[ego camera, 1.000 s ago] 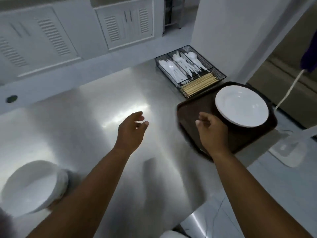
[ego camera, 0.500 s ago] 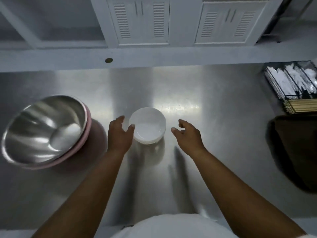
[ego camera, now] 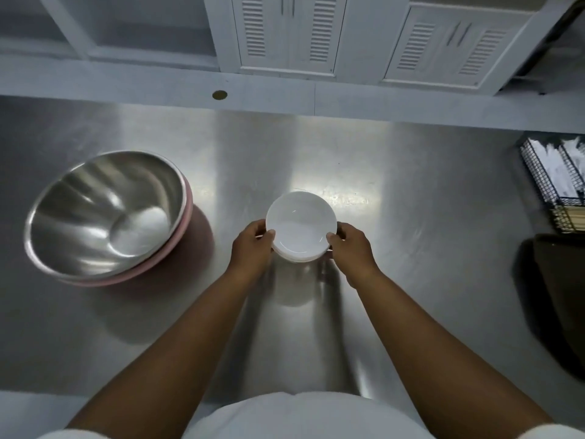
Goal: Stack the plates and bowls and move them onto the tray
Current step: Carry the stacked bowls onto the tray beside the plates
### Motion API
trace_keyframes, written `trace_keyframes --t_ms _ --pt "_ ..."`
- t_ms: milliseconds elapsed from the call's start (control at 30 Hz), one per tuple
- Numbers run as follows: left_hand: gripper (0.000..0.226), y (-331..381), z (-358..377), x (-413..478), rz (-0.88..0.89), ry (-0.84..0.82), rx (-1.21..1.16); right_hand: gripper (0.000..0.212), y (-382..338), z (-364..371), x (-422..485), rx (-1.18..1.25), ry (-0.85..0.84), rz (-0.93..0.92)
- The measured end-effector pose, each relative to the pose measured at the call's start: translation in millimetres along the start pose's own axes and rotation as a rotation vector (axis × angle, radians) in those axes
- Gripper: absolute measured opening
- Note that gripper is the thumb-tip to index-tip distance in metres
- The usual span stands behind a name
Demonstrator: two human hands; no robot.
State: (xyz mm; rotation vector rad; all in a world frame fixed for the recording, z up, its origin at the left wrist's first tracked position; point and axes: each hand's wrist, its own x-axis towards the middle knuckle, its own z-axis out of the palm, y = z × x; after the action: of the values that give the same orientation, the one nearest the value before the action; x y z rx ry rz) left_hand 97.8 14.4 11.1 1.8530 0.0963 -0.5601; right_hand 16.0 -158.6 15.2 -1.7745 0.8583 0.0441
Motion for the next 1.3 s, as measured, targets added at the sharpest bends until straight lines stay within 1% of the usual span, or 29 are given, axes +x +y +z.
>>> trace_keyframes --t_ms 167,333,467,567,667,867,1000,1100,1200,1300 --pt "0.025 17 28 -12 0.075 -0.048 -0.010 0.028 3 -33 -14 0.086 0.093 -0.049" --pt "0.029 43 92 -31 0.148 -0.173 0.027 0.021 27 -99 -31 0.149 0.234 -0.043" --pt "0.029 65 166 -50 0.182 -0.318 0.009 0.022 57 -167 -50 0.199 0.390 -0.019" --pt "0.026 77 229 -63 0.198 -0.439 0.006 0.032 84 -220 -63 0.249 0.522 0.019" --pt "0.028 86 293 -77 0.214 -0.564 0.028 0.025 115 -272 -72 0.315 0.625 0.048" --pt "0.028 105 414 -106 0.235 -0.713 0.088 0.031 170 -366 -82 0.323 0.825 0.103" --pt "0.024 109 475 -113 0.219 -0.776 0.162 0.033 202 -409 -76 0.364 0.862 0.162" --pt "0.015 107 506 -113 0.221 -0.818 0.231 0.030 222 -429 -67 0.397 0.863 0.221" --pt "0.015 101 527 -110 0.227 -0.816 0.279 0.023 236 -443 -59 0.481 0.847 0.279" --pt "0.013 97 538 -110 0.205 -0.798 0.294 0.023 244 -448 -53 0.527 0.816 0.297"
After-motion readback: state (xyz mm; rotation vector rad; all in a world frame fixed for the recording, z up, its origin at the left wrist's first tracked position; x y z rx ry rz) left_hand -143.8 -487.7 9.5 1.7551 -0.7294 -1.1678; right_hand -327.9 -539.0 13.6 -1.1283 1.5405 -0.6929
